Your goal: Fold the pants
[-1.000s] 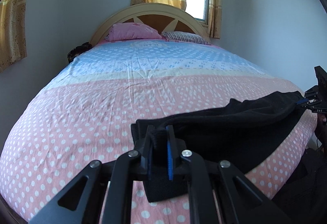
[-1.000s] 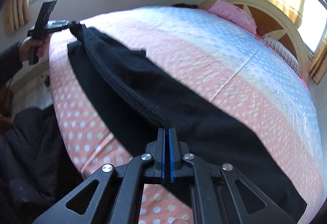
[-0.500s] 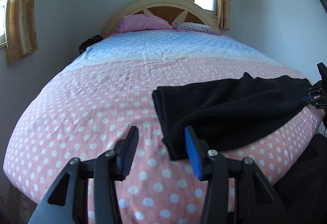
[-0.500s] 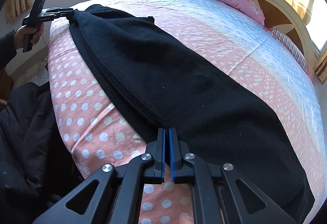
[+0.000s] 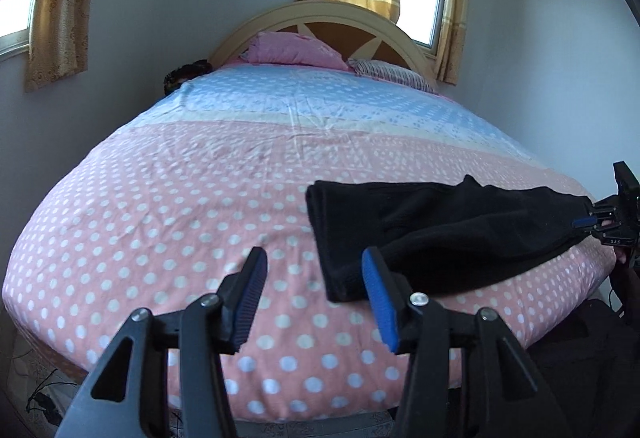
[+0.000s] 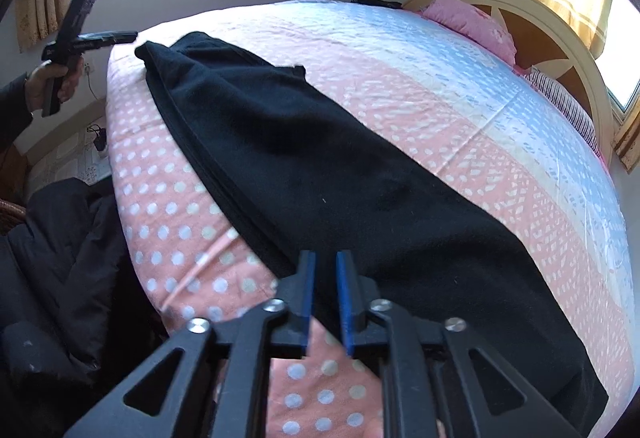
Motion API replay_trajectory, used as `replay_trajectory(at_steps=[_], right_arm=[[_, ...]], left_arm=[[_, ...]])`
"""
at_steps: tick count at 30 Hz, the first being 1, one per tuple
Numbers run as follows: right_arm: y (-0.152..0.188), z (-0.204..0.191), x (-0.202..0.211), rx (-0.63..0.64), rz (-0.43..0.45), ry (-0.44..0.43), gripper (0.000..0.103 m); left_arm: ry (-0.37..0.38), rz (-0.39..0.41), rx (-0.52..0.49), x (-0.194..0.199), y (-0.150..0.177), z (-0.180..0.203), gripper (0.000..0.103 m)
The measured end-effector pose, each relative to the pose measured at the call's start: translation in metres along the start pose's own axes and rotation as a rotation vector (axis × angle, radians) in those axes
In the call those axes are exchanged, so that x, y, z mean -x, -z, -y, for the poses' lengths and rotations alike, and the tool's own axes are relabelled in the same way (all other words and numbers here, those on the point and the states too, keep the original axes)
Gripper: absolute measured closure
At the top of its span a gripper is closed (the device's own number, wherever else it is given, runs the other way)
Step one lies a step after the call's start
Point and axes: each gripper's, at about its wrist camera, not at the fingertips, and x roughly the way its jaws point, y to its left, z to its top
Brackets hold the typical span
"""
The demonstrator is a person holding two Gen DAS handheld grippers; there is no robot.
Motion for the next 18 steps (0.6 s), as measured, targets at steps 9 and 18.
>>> replay_trajectory(at_steps=[9, 18], right_arm=[[-0.029, -0.029, -0.001, 0.068, 0.056, -0.053, 0.054], [-0.044, -0.037, -0.006, 0.058, 0.099, -0.065, 0.053]], left_arm=[[0.063, -0.1, 0.109, -0.045, -0.037, -0.009, 0.051], [0.063, -0.245, 0.102, -0.1, -0.054, 0.002, 0.055]])
